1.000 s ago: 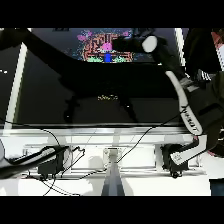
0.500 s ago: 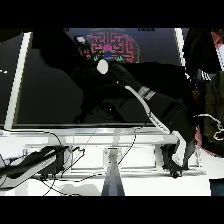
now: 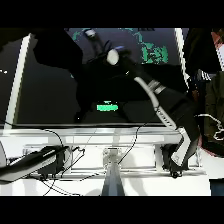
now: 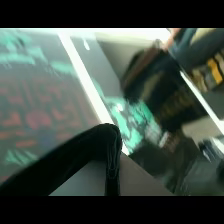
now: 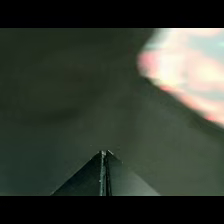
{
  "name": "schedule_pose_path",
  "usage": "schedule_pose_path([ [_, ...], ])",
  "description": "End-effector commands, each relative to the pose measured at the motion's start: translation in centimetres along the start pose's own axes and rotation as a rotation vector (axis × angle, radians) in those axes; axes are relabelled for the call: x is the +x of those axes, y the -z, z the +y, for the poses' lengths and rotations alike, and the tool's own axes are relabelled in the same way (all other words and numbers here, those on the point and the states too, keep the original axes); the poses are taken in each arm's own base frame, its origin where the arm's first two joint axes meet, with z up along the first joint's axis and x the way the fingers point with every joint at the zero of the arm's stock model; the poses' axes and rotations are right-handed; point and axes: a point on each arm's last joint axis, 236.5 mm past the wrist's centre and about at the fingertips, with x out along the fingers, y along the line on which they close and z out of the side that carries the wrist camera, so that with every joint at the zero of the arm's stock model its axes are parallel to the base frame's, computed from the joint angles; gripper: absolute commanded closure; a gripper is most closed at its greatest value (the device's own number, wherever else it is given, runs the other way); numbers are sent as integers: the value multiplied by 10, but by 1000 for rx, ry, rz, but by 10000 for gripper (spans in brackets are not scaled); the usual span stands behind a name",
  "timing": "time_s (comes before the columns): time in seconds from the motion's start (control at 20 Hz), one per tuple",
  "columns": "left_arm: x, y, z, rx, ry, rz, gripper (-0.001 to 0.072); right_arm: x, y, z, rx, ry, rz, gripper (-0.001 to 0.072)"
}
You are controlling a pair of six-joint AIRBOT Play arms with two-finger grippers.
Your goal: Fold the clothes and pants, and hang the long-sleeved shirts on hangers.
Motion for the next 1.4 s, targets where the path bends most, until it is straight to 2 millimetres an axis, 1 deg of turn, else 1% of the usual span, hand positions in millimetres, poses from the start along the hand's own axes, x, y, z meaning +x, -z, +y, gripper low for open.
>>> schedule_pose_path([
  [0.0, 53, 49, -7, -40, 71, 138, 692, -60, -5, -102, 98, 140, 23, 694],
  [0.05, 75, 71, -19, -48, 107, 193, 693, -77, -6, -127, 156, 166, 13, 695],
  [0.1, 98, 99, -34, -56, 150, 261, 692, -92, -4, -150, 219, 188, 7, 694],
  [0.15, 120, 131, -56, -64, 202, 332, 692, -105, 1, -170, 271, 208, 12, 694],
  [0.25, 154, 181, -105, -115, 304, 421, 692, -121, 14, -198, 334, 233, 42, 695],
  [0.3, 168, 198, -125, -137, 334, 434, 692, -128, 21, -209, 356, 243, 57, 694],
  [0.35, 180, 212, -138, -115, 342, 432, 692, -133, 25, -217, 373, 251, 64, 695],
  [0.4, 189, 221, -146, -85, 340, 422, 692, -139, 29, -226, 388, 260, 67, 694],
  [0.45, 196, 225, -150, -75, 330, 409, 646, -144, 31, -232, 401, 267, 67, 694],
  [0.5, 198, 226, -151, -73, 325, 403, 352, -149, 32, -238, 412, 274, 65, 695],
  [0.55, 198, 223, -148, -75, 321, 399, 31, -154, 32, -243, 418, 281, 56, 694],
  [0.6, 195, 219, -140, -78, 315, 399, 16, -159, 31, -245, 421, 286, 49, 694],
  [0.65, 191, 213, -125, -70, 299, 404, 16, -164, 30, -247, 422, 291, 43, 694],
  [0.7, 183, 207, -103, -73, 269, 420, 32, -167, 28, -248, 417, 295, 37, 694],
  [0.75, 174, 204, -76, -86, 228, 448, 79, -172, 28, -249, 387, 303, 39, 695],
  [0.8, 161, 203, -44, -94, 173, 488, 84, -175, 29, -247, 349, 300, 53, 695],
  [0.85, 143, 204, -7, -129, 108, 538, 89, -178, 35, -244, 296, 291, 88, 695],
  [0.9, 123, 205, 26, -159, 61, 580, 170, -181, 43, -241, 246, 279, 127, 695],
  [0.95, 106, 201, 50, -188, 37, 587, 295, -186, 53, -241, 225, 276, 164, 695],
  [1.0, 88, 197, 74, -234, 5, 580, 309, -191, 61, -245, 242, 280, 182, 695],
  [1.05, 71, 196, 95, -275, -28, 569, 309, -198, 71, -252, 267, 286, 192, 695],
  [1.1, 54, 200, 112, -312, -60, 559, 309, -204, 80, -257, 290, 294, 195, 694],
  [1.15, 39, 209, 124, -332, -81, 558, 309, -212, 89, -261, 299, 297, 198, 694],
  [1.2, 28, 223, 133, -353, -98, 565, 309, -218, 99, -264, 300, 300, 203, 694],
  [1.25, 19, 241, 140, -383, -118, 574, 309, -223, 106, -265, 303, 306, 205, 694],
  [1.3, 15, 261, 147, -418, -145, 584, 305, -229, 109, -265, 304, 312, 203, 694],
  [1.35, 14, 281, 151, -459, -164, 594, 223, -234, 108, -266, 307, 319, 193, 694],
])
